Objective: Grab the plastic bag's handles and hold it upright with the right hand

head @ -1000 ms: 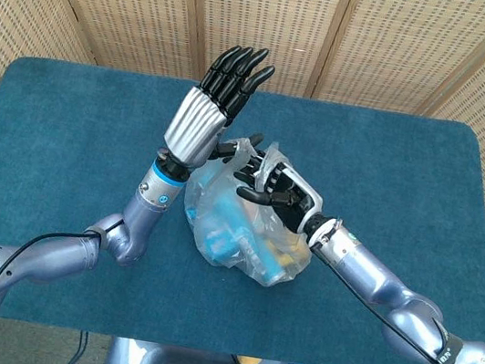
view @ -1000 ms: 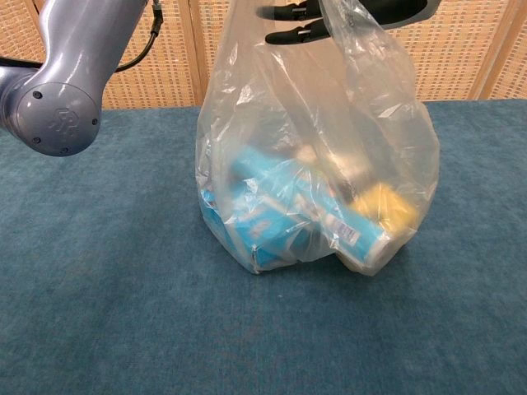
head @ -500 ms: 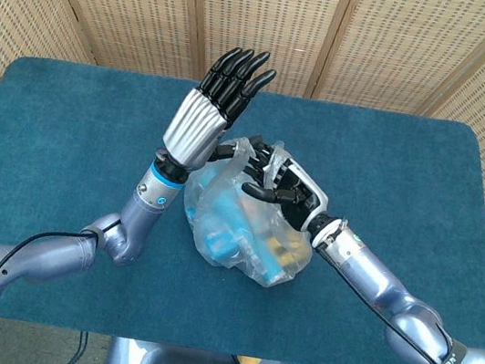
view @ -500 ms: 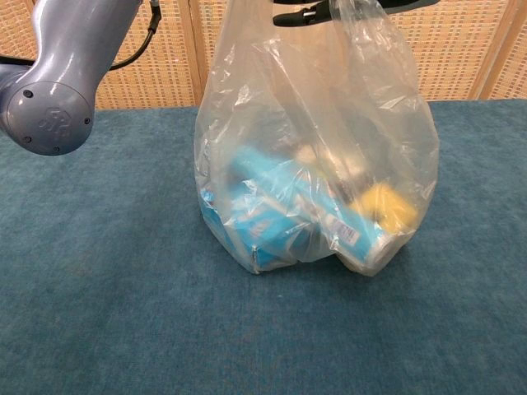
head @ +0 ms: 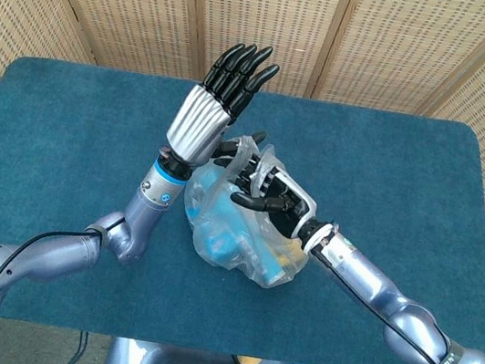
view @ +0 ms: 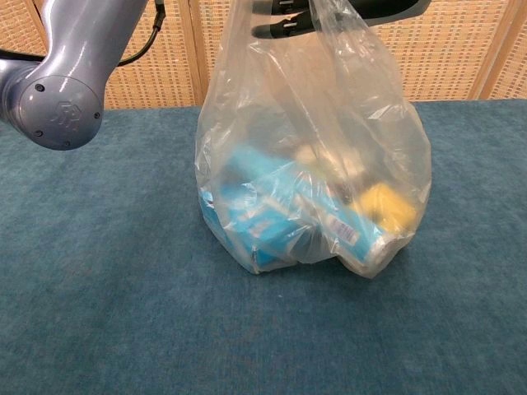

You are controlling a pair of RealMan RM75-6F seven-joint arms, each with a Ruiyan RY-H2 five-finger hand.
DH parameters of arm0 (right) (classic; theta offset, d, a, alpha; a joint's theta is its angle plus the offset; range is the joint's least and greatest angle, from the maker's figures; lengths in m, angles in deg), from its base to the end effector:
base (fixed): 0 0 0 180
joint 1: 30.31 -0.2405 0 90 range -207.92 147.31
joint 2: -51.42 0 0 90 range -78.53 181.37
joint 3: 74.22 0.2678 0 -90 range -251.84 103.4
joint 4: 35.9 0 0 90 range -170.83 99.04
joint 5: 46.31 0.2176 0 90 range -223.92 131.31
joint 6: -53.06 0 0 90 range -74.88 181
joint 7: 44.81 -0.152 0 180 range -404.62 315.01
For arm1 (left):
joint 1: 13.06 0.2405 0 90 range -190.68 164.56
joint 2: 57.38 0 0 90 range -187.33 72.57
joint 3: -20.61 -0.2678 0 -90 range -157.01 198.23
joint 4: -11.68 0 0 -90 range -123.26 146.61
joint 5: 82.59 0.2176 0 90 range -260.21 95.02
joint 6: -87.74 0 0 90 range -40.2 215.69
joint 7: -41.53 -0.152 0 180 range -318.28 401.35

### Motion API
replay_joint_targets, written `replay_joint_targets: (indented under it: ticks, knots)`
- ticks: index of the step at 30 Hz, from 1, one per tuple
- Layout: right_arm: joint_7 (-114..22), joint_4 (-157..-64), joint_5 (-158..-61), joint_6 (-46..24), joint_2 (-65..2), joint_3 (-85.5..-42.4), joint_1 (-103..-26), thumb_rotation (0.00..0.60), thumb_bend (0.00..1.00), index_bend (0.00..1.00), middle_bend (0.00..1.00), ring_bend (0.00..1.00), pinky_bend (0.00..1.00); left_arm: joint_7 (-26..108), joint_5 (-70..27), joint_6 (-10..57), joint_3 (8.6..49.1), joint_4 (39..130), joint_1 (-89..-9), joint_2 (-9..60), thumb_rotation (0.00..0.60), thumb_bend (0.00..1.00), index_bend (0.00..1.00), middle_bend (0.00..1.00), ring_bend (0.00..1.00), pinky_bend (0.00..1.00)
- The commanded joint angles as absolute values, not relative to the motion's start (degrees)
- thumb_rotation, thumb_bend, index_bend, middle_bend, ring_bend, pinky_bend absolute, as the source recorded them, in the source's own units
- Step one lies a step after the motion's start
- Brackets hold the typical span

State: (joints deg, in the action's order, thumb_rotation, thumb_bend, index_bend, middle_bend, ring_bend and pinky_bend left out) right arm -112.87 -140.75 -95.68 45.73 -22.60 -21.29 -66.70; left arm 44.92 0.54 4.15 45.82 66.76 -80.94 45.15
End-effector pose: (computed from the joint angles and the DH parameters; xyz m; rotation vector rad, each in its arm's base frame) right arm -0.0137 -0.3772 0.0947 -0.6587 2.3850 -1.2448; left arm 0.0525 0.4370 0.0517 -1.4378 -0.2991 -1.9200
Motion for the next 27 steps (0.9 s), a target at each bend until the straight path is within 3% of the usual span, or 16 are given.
replay_joint_targets:
  ticks: [1, 6, 14, 27]
  knots:
    - [-112.39, -140.69, -94.95, 46.19, -23.19, -20.77, -66.86, 0.600, 0.00, 0.22, 0.23, 0.07, 0.00, 45.00, 0.39, 4.27, 45.85, 66.69, -81.02, 45.35, 0.600, 0.24, 0.00, 0.00, 0.00, 0.05]
    - [-111.62, -140.60, -93.60, 47.00, -23.88, -19.89, -67.07, 0.600, 0.00, 0.22, 0.24, 0.07, 0.01, 45.11, 0.16, 4.50, 45.84, 66.40, -81.17, 45.78, 0.600, 0.24, 0.00, 0.00, 0.00, 0.05]
    - [-109.19, -139.82, -90.44, 51.48, -23.90, -18.48, -66.45, 0.600, 0.00, 0.23, 0.26, 0.12, 0.19, 45.78, -0.45, 5.01, 45.78, 64.83, -81.12, 46.31, 0.600, 0.24, 0.00, 0.00, 0.00, 0.05]
    - [-103.72, -138.01, -85.64, 58.32, -23.33, -15.86, -65.28, 0.600, 0.00, 0.23, 0.38, 0.26, 0.23, 46.26, -0.45, 5.10, 45.27, 63.90, -81.04, 46.83, 0.600, 0.24, 0.00, 0.00, 0.00, 0.05]
